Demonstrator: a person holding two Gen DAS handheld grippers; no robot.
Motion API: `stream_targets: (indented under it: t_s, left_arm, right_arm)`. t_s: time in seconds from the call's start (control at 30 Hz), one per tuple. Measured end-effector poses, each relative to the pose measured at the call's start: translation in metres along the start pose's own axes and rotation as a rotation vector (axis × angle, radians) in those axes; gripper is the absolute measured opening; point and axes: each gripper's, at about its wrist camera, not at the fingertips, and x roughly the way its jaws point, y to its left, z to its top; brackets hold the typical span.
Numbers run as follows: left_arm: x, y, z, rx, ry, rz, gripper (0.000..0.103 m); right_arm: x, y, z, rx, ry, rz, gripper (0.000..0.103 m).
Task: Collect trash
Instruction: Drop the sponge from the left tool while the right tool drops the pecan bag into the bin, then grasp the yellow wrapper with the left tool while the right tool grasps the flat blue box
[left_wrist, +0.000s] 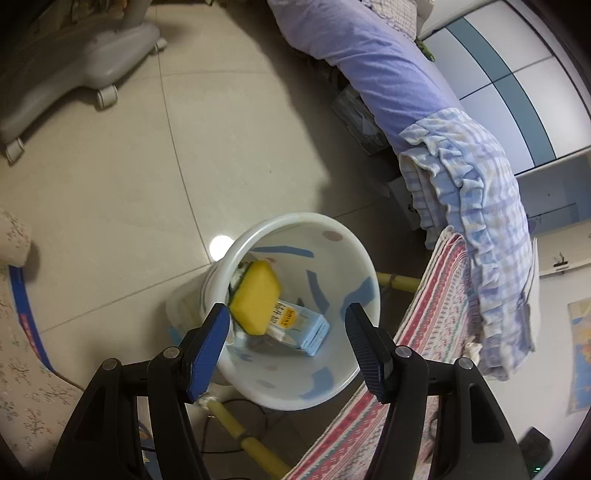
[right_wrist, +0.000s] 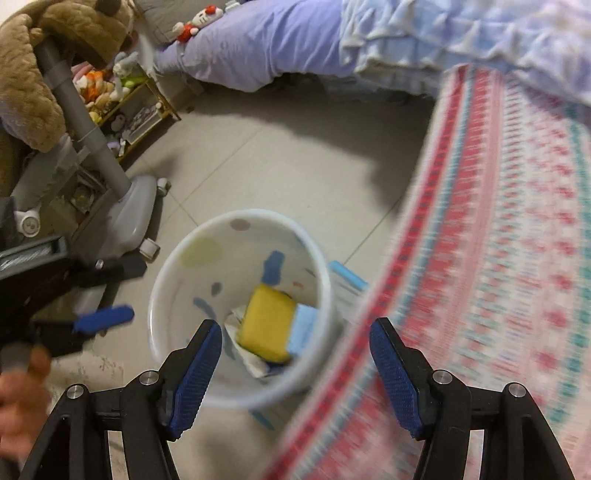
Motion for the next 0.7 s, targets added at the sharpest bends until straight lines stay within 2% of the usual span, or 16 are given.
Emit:
stream_targets:
  t_s: [0.17,0.3,0.5,0.6,0.7]
  left_arm:
    - [-0.017,-0.013,-0.036,0.053,-0.02,0.028,0.068]
    - [-0.033,-0.036,-0.073,0.157,-0.047,0.052,0.068]
    - [-0.045,-0.086,-0.144,0.3,-0.029,0.037,0.068]
    - [-0.05,-0.119,-0.184,0.398,-0.025,0.021,0.068]
    - [-0.054,-0.15,-0.223,0.495,-0.025,0.005,0.068]
  right_arm:
    - [-0.061,-0.041,-0.015,-0.009,-0.016,-0.042,0.071]
    - [-0.119,-0.088,-0.025,0.024,-0.061,-0.123,0.074]
    - [-0.205,-0.177,-0.041,0.182,-0.19,-0.216,0.078]
    - [-0.224,-0.213,-0.052,0.239,-0.21,-0.266,0.078]
    - [-0.217,-0.236,-0.06,0.212,-0.158,-0.306,0.078]
